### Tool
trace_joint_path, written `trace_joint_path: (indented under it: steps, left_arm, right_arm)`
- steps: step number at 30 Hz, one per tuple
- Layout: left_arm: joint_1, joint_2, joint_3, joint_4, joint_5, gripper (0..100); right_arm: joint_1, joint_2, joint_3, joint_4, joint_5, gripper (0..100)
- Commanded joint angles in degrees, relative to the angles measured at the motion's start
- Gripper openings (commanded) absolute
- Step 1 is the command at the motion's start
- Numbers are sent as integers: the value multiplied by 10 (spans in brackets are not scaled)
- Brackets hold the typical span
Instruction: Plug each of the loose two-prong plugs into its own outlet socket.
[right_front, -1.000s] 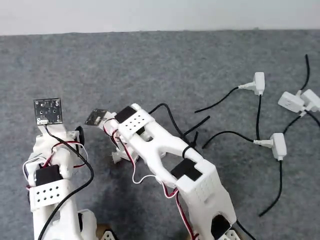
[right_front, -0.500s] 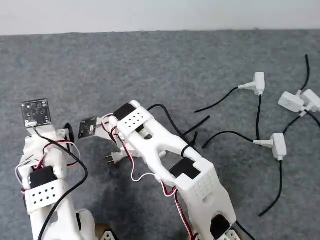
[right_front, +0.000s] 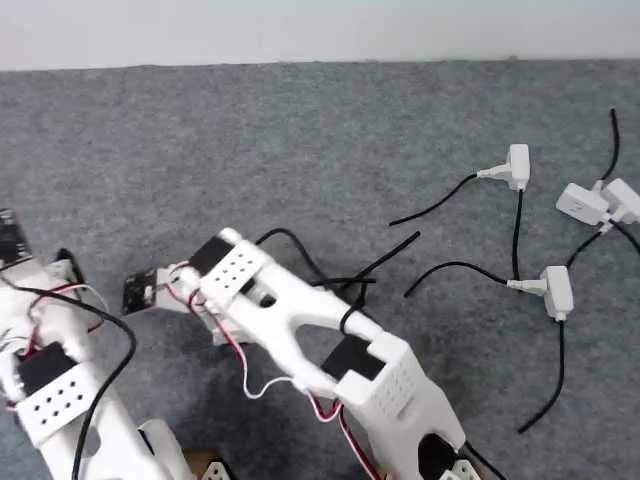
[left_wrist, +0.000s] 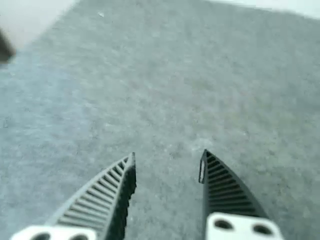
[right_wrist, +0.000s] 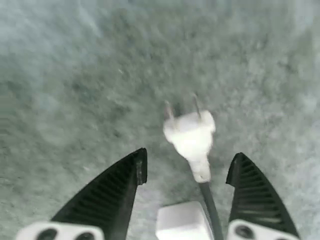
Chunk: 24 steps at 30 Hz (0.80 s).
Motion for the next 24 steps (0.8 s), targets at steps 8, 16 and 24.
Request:
trace_joint_path:
  steps: [8,16,24]
  left_arm:
    - [-17,-13,-64,44,6,199]
    - [-16,-13,-62,44,6,199]
    - [-16,-13,-62,43,6,199]
  right_arm:
    - [-14,20,-29,2,-8,269]
    - [-12,44,-30,-29,-8,131]
    - [-5,44,-27,-42,1,18]
